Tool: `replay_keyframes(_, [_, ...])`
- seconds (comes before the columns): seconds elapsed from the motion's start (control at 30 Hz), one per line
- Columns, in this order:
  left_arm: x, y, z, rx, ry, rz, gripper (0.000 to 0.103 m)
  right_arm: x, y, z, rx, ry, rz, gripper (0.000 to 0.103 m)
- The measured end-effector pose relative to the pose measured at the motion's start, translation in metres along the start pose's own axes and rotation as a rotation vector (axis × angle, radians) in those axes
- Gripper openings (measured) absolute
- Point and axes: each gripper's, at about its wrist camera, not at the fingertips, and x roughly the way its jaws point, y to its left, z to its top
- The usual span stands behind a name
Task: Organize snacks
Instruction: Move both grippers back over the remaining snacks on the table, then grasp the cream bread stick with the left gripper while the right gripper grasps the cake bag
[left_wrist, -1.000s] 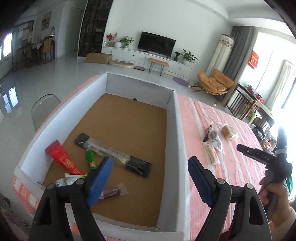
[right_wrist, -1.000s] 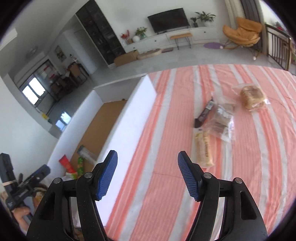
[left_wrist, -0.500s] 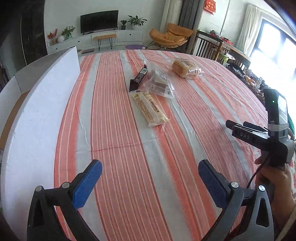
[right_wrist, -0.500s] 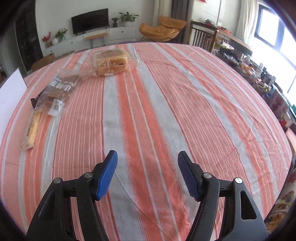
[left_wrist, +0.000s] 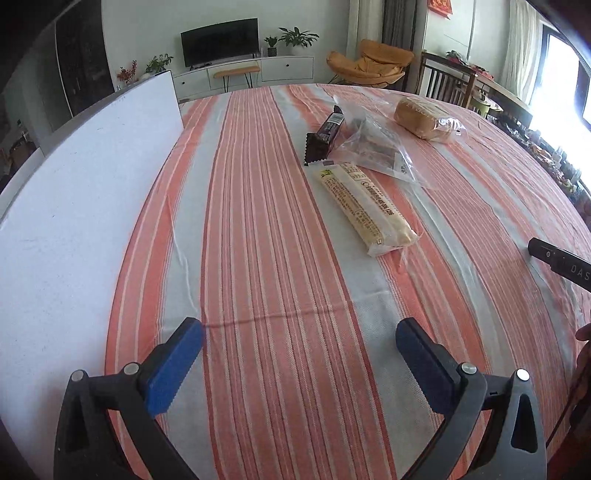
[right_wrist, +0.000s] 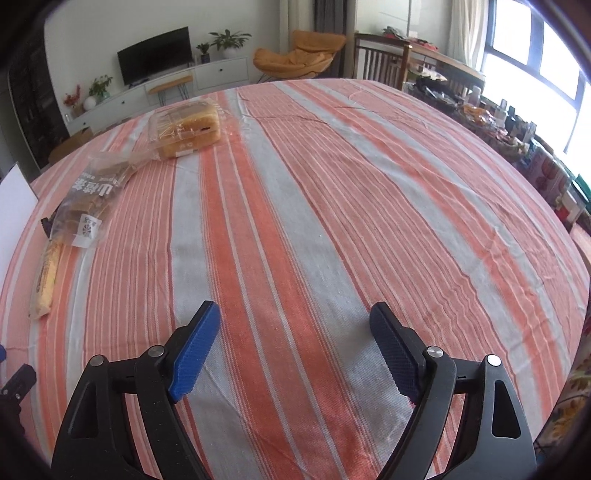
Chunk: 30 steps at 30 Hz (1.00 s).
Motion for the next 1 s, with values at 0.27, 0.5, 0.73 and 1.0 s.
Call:
replay_keyframes(0.27, [0.000, 0.001, 0.001, 0.000, 0.001, -0.002, 0.103, 0.000, 0.000, 0.000, -0.001, 0.000, 0.002, 0.087])
replay_keyframes(0.5, [-0.023, -0.006, 0.033, -0.085, -0.003, -0.189, 0.100, 0.000, 0.000, 0.000, -0.001, 0.000, 0.000, 0.087])
replay_keyframes(0.73, [0.039, -0.022, 0.092, -0.079, 0.110, -0.071, 0.087, 0.000, 0.000, 0.000, -0.001, 0.000, 0.002, 0.087])
replay_keyframes(1.0, [0.030, -0.012, 0.075, -0.038, 0.092, -0.061, 0.030, 0.000, 0.000, -0.001, -0.003, 0.001, 0.005, 0.088])
